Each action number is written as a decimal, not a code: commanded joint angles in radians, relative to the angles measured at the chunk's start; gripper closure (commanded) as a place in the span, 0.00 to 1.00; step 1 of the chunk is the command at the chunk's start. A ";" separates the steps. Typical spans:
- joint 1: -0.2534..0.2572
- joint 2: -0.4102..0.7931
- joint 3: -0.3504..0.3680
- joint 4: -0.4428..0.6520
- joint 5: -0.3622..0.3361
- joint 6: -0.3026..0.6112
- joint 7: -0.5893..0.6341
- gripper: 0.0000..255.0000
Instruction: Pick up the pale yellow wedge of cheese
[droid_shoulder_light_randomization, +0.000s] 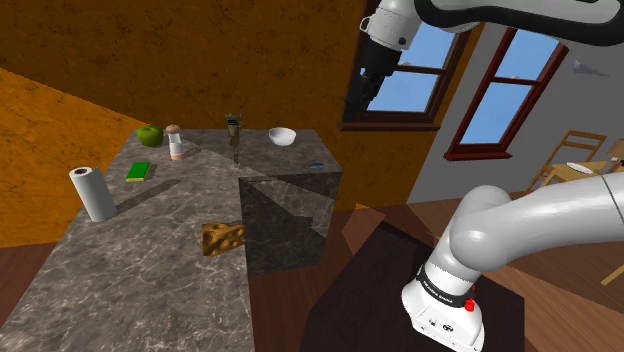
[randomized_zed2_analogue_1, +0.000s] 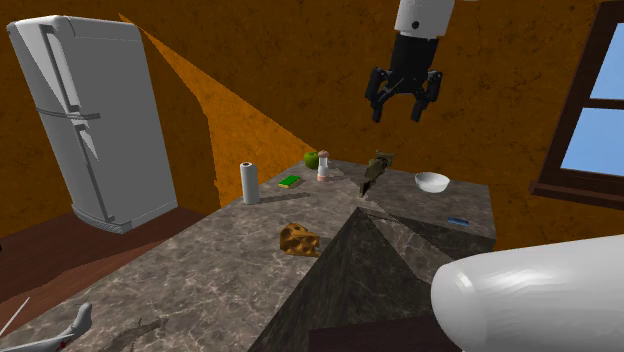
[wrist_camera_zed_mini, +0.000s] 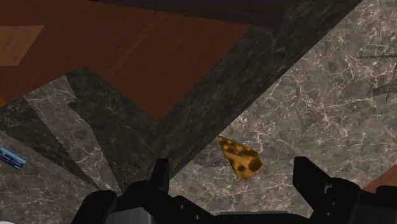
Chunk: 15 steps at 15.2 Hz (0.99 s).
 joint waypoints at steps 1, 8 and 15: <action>0.000 0.000 0.000 0.000 0.000 0.000 0.000 0.00; 0.025 0.186 0.021 -0.046 0.003 0.198 -0.062 0.00; 0.046 0.414 0.046 -0.031 -0.004 0.378 -0.116 0.00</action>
